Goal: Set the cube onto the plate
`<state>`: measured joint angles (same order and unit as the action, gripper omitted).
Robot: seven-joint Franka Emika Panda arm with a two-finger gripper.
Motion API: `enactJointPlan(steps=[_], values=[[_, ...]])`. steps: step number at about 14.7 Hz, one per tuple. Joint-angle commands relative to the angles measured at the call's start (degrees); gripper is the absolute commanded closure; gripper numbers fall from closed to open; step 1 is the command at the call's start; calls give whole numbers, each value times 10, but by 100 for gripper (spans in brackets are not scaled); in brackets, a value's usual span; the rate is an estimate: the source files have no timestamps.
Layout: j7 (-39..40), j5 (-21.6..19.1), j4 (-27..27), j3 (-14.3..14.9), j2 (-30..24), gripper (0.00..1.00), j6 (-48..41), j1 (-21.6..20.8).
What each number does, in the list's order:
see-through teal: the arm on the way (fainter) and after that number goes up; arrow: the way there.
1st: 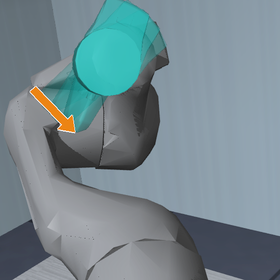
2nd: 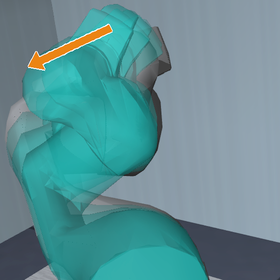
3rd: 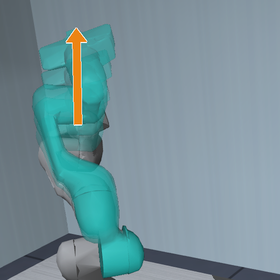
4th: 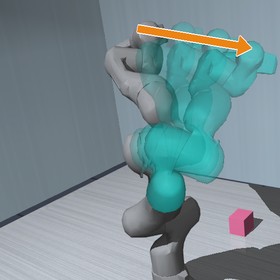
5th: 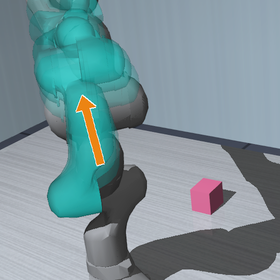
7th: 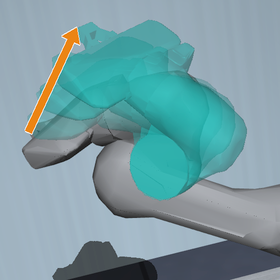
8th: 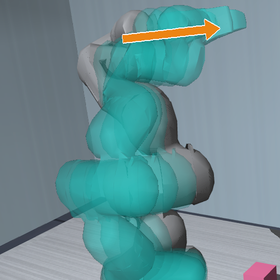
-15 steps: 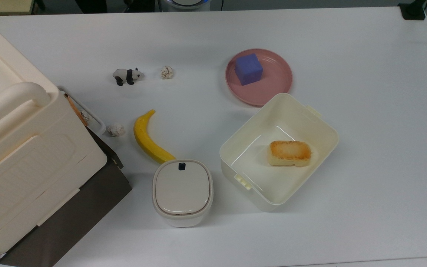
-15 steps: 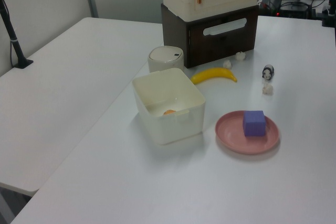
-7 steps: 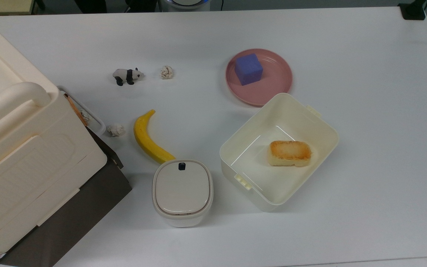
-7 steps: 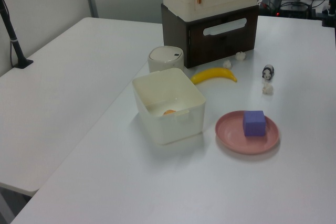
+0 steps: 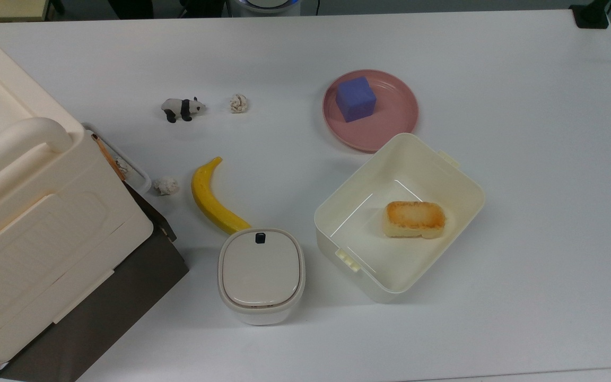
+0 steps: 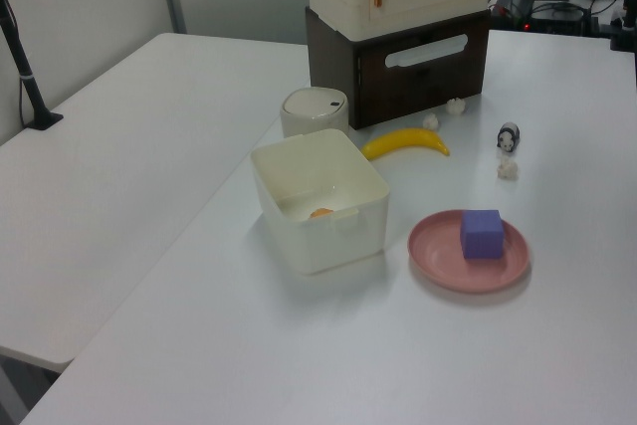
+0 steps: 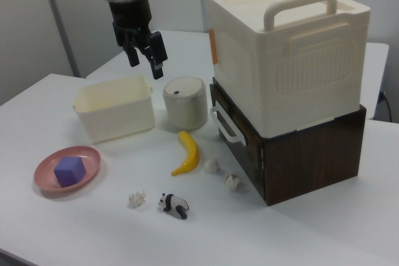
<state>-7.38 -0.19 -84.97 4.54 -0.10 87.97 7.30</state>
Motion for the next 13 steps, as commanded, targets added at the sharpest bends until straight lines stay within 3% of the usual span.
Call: enactJointPlan(steps=[1, 9, 13], values=[[54, -13, 2, 5, -8, 0, -17, -2], [59, -14, -2, -2, -29, 0, -51, -11], [60, -13, 2, 5, -26, 0, -49, -34]])
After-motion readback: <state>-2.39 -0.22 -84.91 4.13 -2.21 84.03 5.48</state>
